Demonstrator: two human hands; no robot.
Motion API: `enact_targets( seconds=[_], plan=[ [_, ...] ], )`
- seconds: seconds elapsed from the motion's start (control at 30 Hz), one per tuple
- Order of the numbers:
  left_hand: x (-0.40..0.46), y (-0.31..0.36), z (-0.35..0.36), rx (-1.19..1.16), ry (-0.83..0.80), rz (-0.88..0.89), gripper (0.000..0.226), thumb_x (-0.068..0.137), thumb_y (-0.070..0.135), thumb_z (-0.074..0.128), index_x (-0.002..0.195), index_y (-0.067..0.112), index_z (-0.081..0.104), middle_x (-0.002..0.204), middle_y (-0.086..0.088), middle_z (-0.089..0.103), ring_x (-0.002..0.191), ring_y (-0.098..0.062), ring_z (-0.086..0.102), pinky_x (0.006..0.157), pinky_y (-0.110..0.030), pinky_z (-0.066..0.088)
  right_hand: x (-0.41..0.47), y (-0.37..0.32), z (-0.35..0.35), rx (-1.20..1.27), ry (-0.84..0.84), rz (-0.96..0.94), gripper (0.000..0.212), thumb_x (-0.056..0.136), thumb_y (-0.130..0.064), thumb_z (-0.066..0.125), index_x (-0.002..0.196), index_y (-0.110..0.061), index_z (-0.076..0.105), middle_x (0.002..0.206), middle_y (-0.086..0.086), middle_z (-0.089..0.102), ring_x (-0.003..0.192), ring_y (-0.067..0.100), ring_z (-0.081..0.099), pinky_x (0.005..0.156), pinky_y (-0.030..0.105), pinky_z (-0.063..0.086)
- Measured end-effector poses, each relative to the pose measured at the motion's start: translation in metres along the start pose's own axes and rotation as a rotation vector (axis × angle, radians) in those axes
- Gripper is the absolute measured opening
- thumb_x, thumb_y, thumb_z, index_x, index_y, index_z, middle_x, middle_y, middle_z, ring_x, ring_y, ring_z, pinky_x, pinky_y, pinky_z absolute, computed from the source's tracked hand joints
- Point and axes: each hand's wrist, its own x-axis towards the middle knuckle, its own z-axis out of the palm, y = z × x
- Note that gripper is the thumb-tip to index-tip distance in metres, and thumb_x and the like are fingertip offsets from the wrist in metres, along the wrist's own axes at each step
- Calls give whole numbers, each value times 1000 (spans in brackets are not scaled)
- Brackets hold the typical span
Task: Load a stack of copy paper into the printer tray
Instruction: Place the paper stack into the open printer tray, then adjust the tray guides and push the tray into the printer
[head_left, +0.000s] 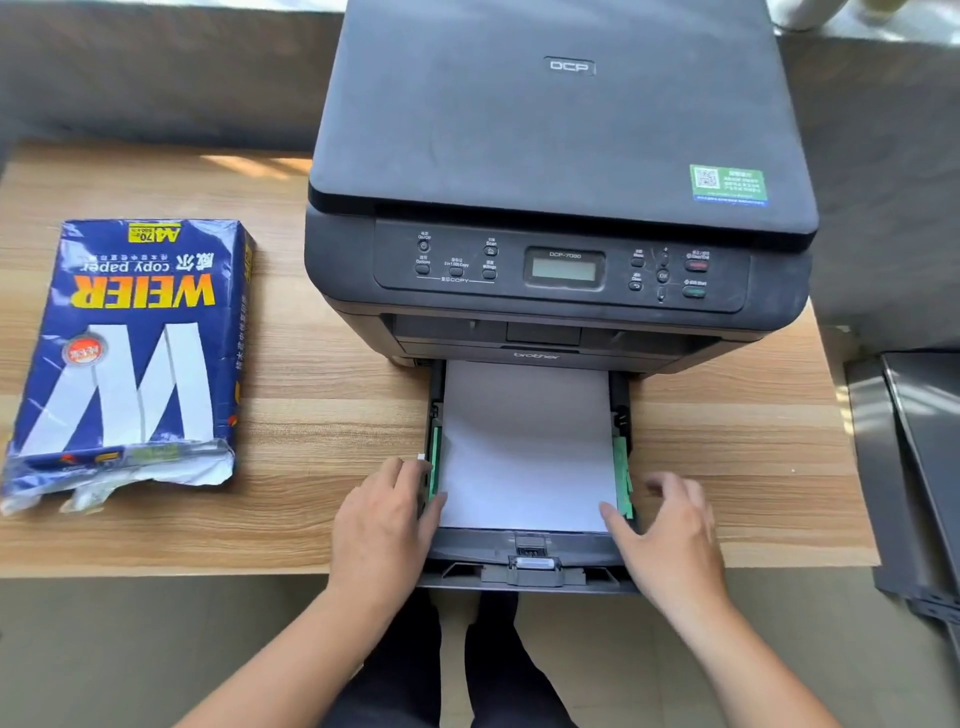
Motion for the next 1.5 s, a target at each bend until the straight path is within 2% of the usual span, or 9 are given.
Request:
enact_targets(
  seconds=[0.13,0.33,0.4,0.57,0.67,0.83,1.0,1.33,1.5],
  plan=[
    [1,7,5,-117,-28,-109,23,83,27,71,100,16,59,88,-1,54,71,-27,60,46,-38,46,4,1,17,75,1,34,36,81,-34,74,107,-18,56,105,1,62,94,26,60,70,36,46],
    [8,15,8,-108,-29,-124,22,82,15,71,102,9,63,86,-6,55,64,-30,58,46,-34,39,18,2,27,147,94,103,8,86,-25,67,86,-20,61,87,5,71,88,32,63,66,34,41],
    [6,22,10,-63,-53,-101,29,80,6,70,108,5,63,83,-8,54,64,-30,57,47,-33,36,20,4,29,148,129,98,7,84,-24,68,80,-21,63,82,6,71,90,33,59,68,35,42],
    [-2,30,14,-100,-42,-119,49,79,-6,65,126,2,59,95,-13,64,78,-33,62,63,-42,53,18,1,31,98,196,20,6,83,-12,69,78,-10,70,79,10,72,92,35,54,81,40,38],
    [1,32,11,-61,-42,-143,51,75,-7,70,125,3,62,83,-11,68,71,-32,63,59,-41,52,18,2,31,94,191,6,6,84,-12,69,78,-10,70,80,9,73,92,34,54,82,40,37],
    [-4,29,15,-76,-48,-142,61,75,-10,70,131,8,57,83,-2,71,82,-27,58,61,-42,54,18,3,27,83,191,-10,9,84,-14,69,76,-12,70,78,6,73,88,32,56,82,40,37],
    [-6,29,14,-283,32,-198,40,80,-5,68,117,12,69,79,-5,67,81,-25,62,70,-38,56,17,2,30,154,165,-21,8,82,-9,70,74,-9,69,72,2,65,84,32,57,79,40,41],
    [-5,25,14,-270,94,-120,36,74,-7,73,105,12,74,85,0,74,82,-19,65,73,-25,49,15,1,29,182,163,-61,8,82,-7,70,75,-9,67,70,-4,56,79,24,50,80,42,45],
    [-5,24,14,-266,96,-87,34,74,-7,74,102,12,75,89,0,76,86,-19,67,75,-26,51,15,1,31,160,159,-44,9,82,-7,70,74,-8,66,71,0,61,83,31,56,79,41,44]
  ],
)
